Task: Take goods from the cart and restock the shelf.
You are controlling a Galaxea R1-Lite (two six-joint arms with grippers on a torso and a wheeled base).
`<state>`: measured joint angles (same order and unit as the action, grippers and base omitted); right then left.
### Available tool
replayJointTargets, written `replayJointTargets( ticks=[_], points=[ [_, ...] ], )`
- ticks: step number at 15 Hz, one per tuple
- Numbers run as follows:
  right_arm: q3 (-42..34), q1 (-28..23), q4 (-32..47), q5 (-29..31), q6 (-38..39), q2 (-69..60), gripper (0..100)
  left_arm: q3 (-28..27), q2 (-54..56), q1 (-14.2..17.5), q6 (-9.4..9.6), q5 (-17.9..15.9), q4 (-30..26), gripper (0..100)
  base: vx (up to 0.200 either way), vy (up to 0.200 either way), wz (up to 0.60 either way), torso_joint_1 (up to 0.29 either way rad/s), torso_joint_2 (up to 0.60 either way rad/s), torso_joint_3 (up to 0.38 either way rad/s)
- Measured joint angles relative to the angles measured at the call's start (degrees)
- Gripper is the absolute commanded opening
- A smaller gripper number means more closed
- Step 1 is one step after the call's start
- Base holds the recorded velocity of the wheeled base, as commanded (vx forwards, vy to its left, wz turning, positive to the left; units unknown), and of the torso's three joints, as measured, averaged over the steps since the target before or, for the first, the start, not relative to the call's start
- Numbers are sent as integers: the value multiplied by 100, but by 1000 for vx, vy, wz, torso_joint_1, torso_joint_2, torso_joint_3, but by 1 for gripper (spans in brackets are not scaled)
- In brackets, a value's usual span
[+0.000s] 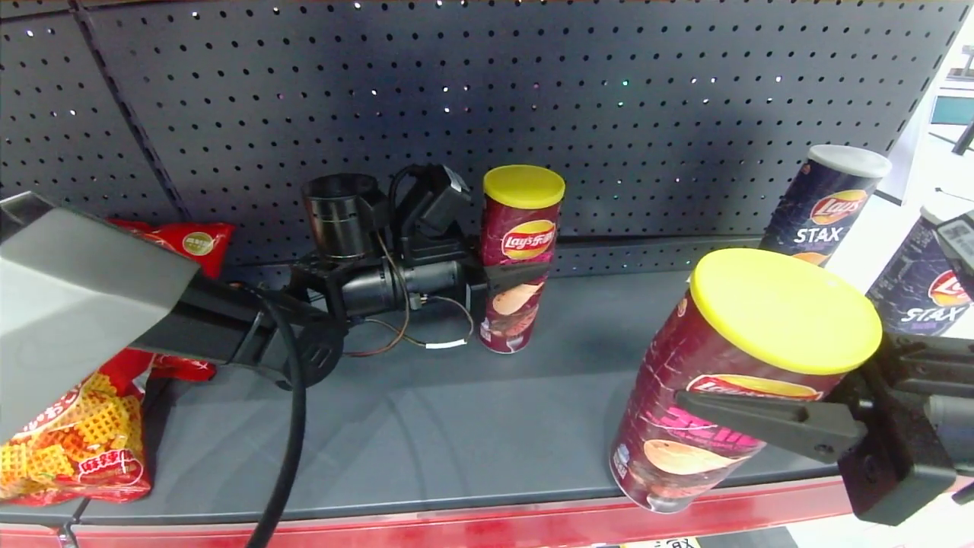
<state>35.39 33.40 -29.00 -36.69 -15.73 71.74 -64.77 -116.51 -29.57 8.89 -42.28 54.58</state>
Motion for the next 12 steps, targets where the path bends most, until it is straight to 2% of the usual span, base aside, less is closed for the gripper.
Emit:
replayJointTargets(
  ticks=[4, 8, 10, 12],
  points=[
    [11, -28, -11, 32, 11, 6, 0, 936, 895, -239, -40, -20, -2, 0, 0, 0, 0, 0, 0, 0],
    [-11, -69, -15, 73, 13, 6, 0, 2210, 2105, -499, -341, 21, -4, 0, 0, 0, 0, 0, 0, 0],
    [-11, -77, -15, 71, 18, 13, 0, 2710, 2584, -553, -539, 32, -2, 0, 0, 0, 0, 0, 0, 0],
    [0, -85, -15, 71, 18, 17, 0, 3104, 2900, -592, -651, 46, 2, 0, 0, 0, 0, 0, 0, 0]
  ],
)
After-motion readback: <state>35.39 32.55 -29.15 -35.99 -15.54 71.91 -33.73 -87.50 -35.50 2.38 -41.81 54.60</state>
